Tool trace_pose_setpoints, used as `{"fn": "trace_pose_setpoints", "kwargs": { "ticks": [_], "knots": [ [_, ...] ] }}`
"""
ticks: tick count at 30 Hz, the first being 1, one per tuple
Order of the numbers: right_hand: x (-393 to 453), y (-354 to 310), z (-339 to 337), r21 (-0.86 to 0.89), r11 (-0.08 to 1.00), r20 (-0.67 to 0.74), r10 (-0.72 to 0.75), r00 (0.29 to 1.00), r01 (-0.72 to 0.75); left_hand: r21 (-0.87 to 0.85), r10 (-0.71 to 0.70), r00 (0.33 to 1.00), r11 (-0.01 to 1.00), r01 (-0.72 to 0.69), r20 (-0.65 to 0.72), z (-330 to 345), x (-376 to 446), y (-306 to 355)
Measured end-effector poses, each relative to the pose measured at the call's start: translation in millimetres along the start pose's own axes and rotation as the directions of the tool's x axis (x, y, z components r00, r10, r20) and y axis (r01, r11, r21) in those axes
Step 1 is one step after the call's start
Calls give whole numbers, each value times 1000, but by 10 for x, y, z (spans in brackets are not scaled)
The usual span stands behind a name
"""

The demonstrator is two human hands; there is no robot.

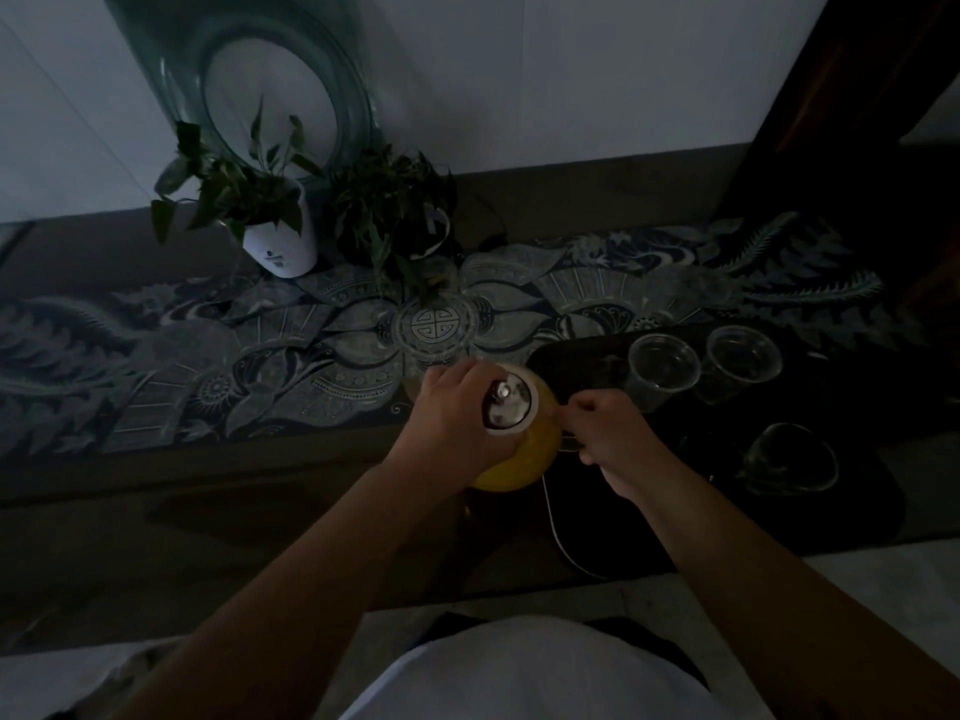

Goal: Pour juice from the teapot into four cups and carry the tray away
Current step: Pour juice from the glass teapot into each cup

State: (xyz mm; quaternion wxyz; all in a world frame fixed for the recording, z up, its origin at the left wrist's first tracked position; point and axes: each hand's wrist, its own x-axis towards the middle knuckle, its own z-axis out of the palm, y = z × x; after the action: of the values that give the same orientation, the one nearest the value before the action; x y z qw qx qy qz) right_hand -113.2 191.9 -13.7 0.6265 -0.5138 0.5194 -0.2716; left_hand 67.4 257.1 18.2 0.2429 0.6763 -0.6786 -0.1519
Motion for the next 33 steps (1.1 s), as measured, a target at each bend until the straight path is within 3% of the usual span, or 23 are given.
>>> {"fn": "trace_pose_setpoints", "kwargs": {
  "ticks": [8,24,33],
  "knots": [
    [-93,-259,-502,72,997,-85,12,996,-6,0,42,996,999,-43,75,-56,340,594],
    [-91,-506,-2130,-1,997,-109,73,991,-73,-84,113,993,990,-115,-23,611,941,1862],
    [-87,-488,-2868,-35,998,-118,56,991,-61,-191,11,999,981,-19,-40,1137,1156,2374]
  ]
}}
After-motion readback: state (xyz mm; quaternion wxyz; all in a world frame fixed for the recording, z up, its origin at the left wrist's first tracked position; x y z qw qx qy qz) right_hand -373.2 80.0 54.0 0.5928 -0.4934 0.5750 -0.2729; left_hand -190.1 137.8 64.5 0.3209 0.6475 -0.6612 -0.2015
